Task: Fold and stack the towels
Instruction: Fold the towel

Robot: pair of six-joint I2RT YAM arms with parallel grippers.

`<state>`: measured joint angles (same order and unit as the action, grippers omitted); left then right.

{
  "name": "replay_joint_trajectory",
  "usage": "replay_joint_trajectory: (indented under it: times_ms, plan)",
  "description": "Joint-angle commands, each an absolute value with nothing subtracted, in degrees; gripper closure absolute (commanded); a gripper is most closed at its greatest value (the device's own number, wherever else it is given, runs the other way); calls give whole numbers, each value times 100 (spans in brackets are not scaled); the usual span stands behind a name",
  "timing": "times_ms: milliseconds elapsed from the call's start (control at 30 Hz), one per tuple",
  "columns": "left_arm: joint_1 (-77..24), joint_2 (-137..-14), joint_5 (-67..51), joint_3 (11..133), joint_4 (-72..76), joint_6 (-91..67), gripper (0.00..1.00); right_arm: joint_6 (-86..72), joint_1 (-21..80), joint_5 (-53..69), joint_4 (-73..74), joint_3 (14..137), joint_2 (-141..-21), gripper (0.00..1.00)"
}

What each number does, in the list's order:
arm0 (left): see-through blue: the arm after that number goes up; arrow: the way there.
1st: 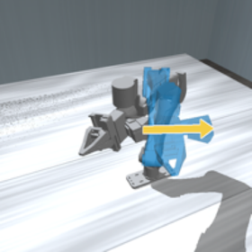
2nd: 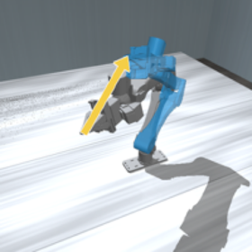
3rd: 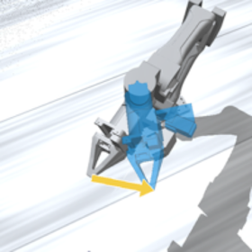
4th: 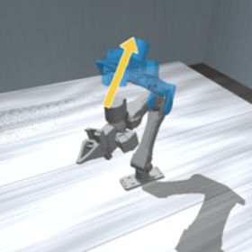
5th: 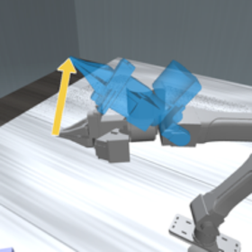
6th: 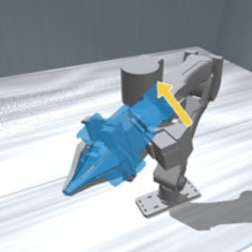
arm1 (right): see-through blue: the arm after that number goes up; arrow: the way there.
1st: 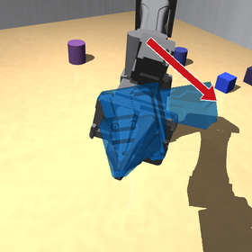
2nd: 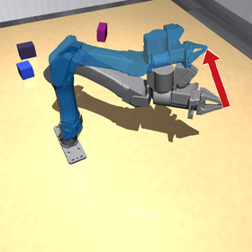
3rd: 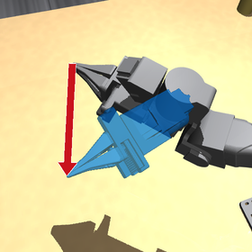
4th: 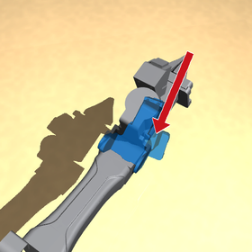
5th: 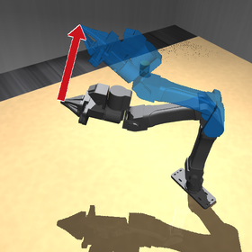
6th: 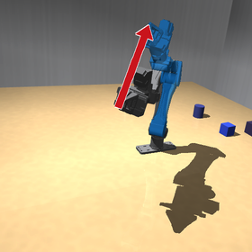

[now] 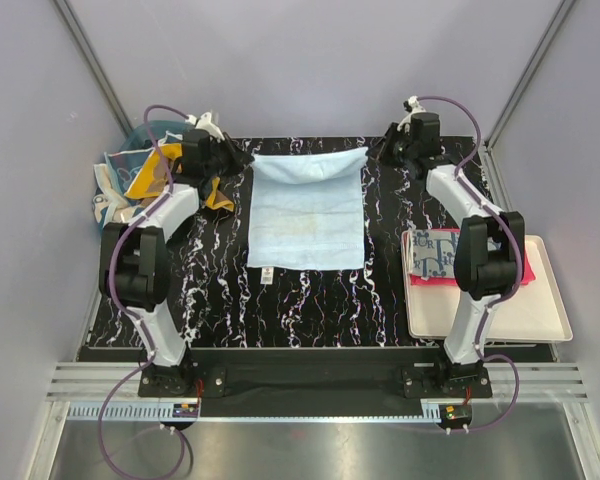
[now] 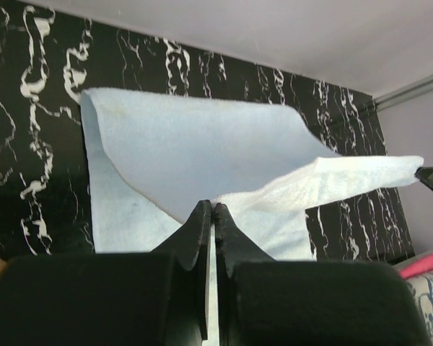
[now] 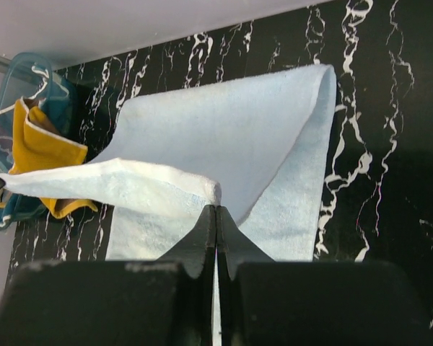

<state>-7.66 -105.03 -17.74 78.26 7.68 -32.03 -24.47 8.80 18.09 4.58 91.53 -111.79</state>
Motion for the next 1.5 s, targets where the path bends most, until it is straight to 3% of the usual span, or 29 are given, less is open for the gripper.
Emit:
replay_joint_trajectory:
  times_ms: [0,833,1467]
  plan:
    - [-870,-10029,-1670,7455,1222,-3182,100,-2505,949,1846,185,8825,-10548,100]
    - [-1143,-8034,-659,5608,1319,-3454,100,-2531,1230,1582,272,7278,-8825,100]
    - [-1239,-7497,-615,4616,1520,-3498,100,-2610,1564,1345,53,6206,-8324,100]
